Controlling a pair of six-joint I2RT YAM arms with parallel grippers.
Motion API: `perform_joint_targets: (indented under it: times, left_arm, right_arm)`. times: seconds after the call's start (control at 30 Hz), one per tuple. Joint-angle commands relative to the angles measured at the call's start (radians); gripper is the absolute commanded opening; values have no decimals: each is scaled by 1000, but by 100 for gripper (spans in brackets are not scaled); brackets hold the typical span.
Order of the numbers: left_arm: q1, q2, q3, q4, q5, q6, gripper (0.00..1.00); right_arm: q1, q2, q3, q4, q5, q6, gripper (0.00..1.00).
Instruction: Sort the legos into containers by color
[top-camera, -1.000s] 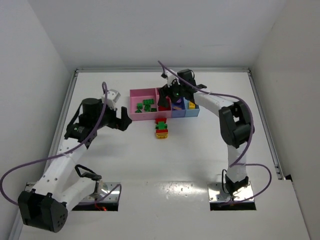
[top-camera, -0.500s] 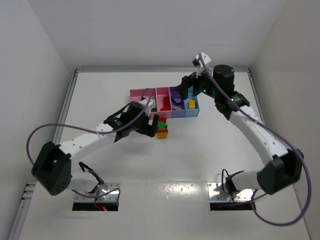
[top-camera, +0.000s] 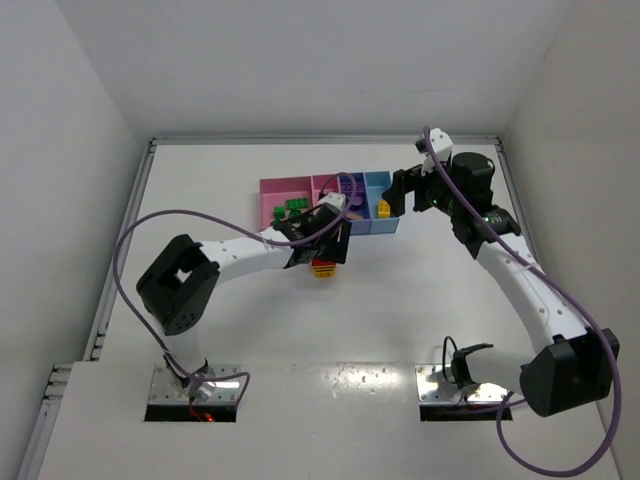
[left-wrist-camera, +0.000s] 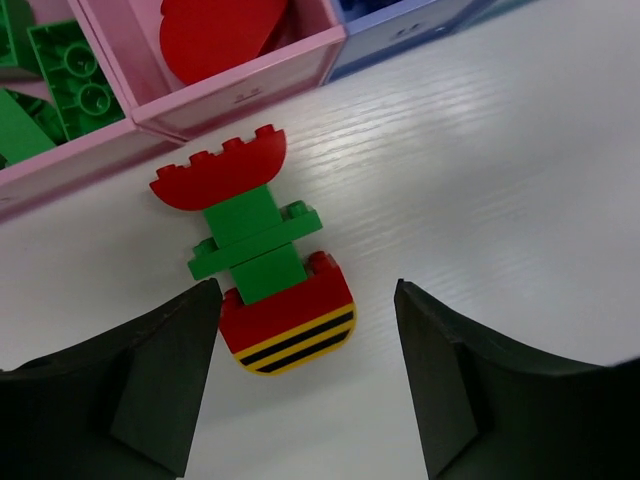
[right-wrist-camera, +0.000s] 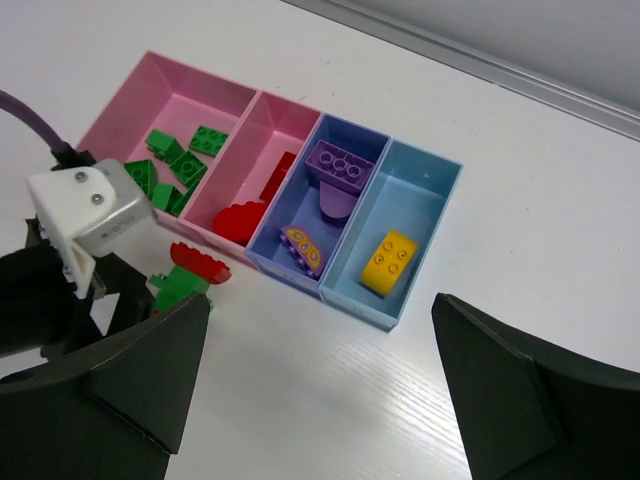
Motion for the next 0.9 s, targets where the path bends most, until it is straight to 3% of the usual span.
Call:
perform_joint_targets:
  times: [0.0, 0.33, 0.87]
  left_arm:
    - [-3, 32, 48, -11, -68, -77, 75]
    - [-3, 163, 134, -77, -118, -141, 75]
    - [-3, 197, 88, -65, -189, -160, 71]
  right_arm:
    - [-17, 1, 9, 26, -24, 15, 93]
    - [-46, 1, 0, 35, -77, 35, 93]
    - [-46, 10, -27, 55, -105, 26, 93]
